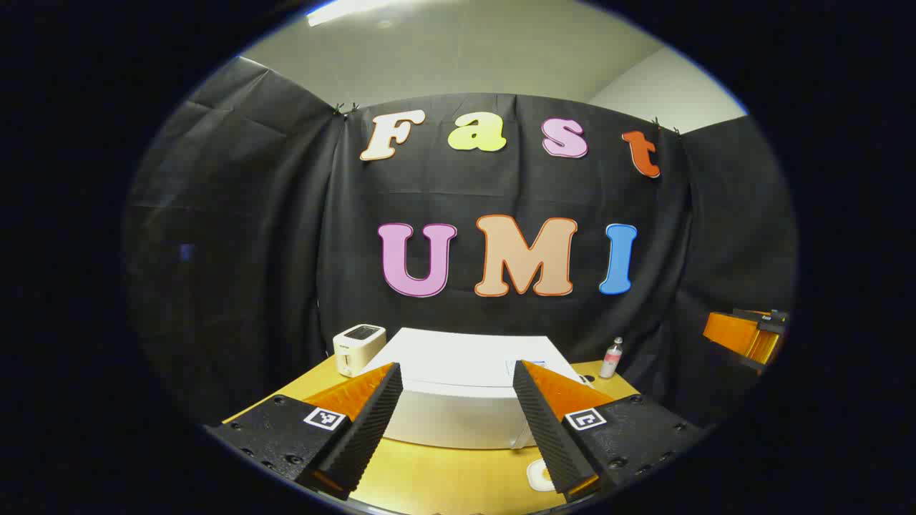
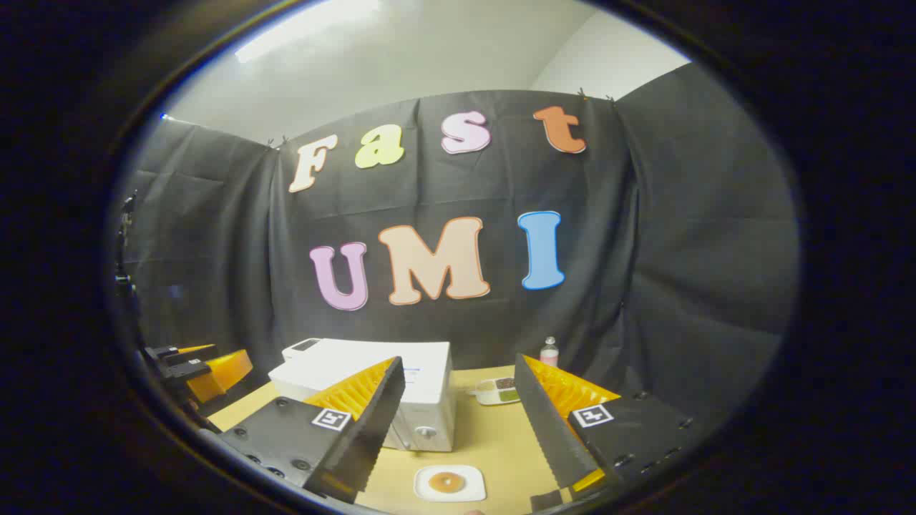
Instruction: Open the microwave oven with the left hand, put the food in, and close the microwave oven.
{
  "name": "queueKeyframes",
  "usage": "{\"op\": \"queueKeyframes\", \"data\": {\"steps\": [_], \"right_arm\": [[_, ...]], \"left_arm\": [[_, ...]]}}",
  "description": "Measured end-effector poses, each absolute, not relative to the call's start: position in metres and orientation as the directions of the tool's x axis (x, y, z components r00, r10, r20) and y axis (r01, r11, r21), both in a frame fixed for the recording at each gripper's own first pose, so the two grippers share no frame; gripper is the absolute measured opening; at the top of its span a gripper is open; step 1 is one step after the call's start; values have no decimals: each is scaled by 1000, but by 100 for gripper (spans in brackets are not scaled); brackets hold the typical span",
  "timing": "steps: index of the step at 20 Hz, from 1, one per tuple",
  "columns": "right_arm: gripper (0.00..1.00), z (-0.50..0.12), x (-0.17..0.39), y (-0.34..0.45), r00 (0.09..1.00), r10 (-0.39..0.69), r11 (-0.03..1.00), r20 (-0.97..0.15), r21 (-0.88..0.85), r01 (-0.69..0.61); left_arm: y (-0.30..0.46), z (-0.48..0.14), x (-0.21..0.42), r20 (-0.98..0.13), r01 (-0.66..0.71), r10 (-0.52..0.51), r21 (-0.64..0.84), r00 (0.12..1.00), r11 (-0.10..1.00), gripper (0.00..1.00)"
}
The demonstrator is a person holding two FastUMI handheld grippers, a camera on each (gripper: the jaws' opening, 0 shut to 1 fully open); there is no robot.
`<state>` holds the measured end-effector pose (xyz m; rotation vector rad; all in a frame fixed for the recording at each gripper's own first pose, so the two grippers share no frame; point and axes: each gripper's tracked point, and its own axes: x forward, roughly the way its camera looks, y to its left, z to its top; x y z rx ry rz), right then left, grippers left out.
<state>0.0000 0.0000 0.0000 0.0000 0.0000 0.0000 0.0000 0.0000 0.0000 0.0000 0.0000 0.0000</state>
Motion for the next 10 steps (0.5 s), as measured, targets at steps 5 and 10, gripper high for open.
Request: {"op": "queueKeyframes", "data": {"steps": [5, 10], "right_arm": [[92, 9, -3, 6, 999, 1, 1000, 35, -30, 0], [92, 2, -6, -10, 1000, -18, 998, 20, -60, 19]], "left_arm": [[-1, 8, 2, 31, 10, -10, 23, 999, 1000, 95], [-13, 1, 4, 21, 8, -7, -76, 1000, 997, 95]]}}
